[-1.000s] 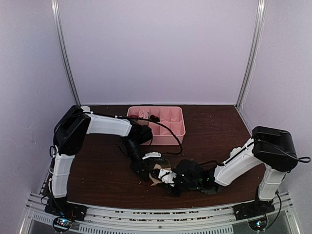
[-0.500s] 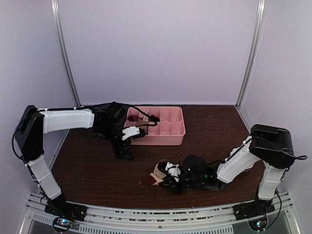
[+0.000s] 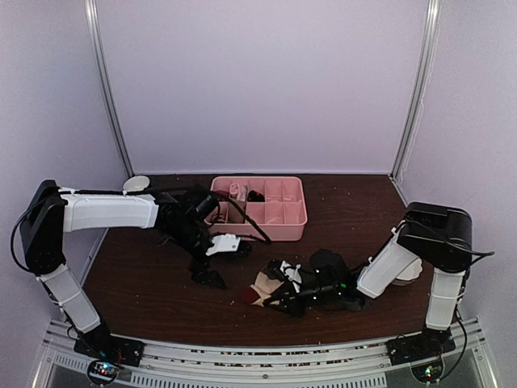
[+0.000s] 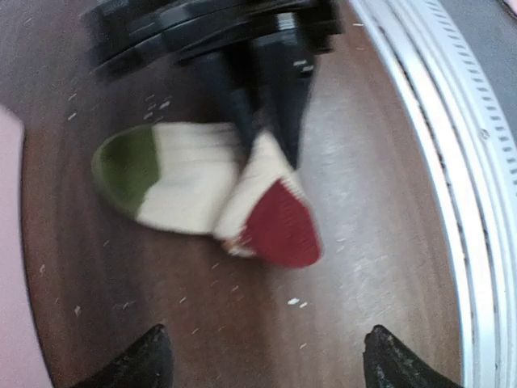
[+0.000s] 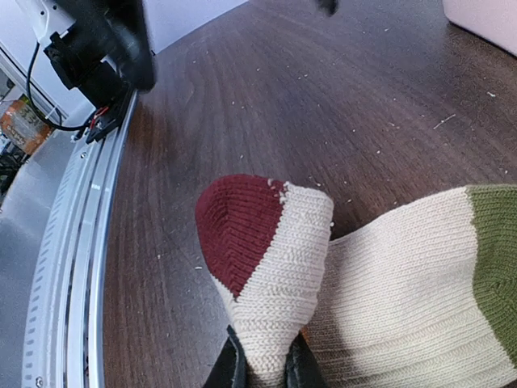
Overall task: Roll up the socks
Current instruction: Roll the sock at the center of the board.
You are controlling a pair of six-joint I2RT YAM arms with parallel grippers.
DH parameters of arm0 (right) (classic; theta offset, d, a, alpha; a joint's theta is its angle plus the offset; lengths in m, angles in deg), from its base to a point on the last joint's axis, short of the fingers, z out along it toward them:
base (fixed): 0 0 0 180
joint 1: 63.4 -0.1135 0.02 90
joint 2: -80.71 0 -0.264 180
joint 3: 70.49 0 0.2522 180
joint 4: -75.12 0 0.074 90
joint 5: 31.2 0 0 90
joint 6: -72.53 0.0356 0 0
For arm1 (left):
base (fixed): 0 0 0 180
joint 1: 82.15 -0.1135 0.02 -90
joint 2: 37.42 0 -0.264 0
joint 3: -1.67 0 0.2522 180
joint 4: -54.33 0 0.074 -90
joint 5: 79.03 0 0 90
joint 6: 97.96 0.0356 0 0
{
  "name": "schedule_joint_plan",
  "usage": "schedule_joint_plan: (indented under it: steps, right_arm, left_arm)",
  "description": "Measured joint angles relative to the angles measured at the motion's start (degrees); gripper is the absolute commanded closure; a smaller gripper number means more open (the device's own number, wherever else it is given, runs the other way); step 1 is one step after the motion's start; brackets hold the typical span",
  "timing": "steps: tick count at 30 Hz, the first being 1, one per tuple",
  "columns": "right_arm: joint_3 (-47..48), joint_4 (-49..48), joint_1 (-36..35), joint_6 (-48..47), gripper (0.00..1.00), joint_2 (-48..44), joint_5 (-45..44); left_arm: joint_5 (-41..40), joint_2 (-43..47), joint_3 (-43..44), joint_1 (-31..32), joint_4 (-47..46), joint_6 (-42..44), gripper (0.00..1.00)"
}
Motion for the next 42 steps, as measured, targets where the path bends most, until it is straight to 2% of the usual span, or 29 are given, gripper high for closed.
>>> schedule_joint_plan:
  steps: [3,6,8,14,19,28,34,36,40,42]
  right_arm:
    - [-0.1,-2.0,0.9,2.1,1.0,1.2,2.2]
    - [-0.1,-3.5,1.5,3.9,1.0,2.1,4.0]
    - [-0.2,-4.2,1.9,4.9,1.0,2.5,4.9]
    - [-0.1,-5.4,3.1,7.5,1.0,3.6,7.4]
    - [0.3,-5.5,3.7,8.4,1.0,4.0,8.8]
    - [0.7,-5.1,3.8,8.8,1.0,4.0,9.5]
    - [1.2,-4.3,4.3,9.0,1.0,4.0,10.6]
    - [1.3,-4.0,4.3,9.1,1.0,3.9,10.8]
    - [1.5,-3.6,4.4,9.6,0.97,3.8,11.0]
    - [1.6,-3.3,4.4,9.8,0.91,3.7,11.0]
  left_arm:
    - [1.2,-0.5,0.2,5.8,1.0,2.6,0.27]
    - [2.0,-1.9,1.7,8.8,0.9,3.7,0.27]
    - [2.1,-2.4,1.8,9.4,0.2,4.1,0.3]
    - [0.3,-6.7,2.5,10.8,-1.9,5.3,0.48]
    - [-0.9,-10.3,3.6,11.0,-3.2,5.8,0.56]
    - [-2.0,-12.7,5.6,11.1,-5.1,5.8,0.52]
    - [-2.9,-13.9,5.6,11.8,-5.5,5.8,0.54]
    - [-3.7,-14.4,5.9,12.1,-5.7,5.8,0.6]
    - [-5.2,-15.3,6.5,12.2,-6.8,5.7,0.81]
    - [-5.7,-15.4,6.6,12.2,-7.0,5.4,0.85]
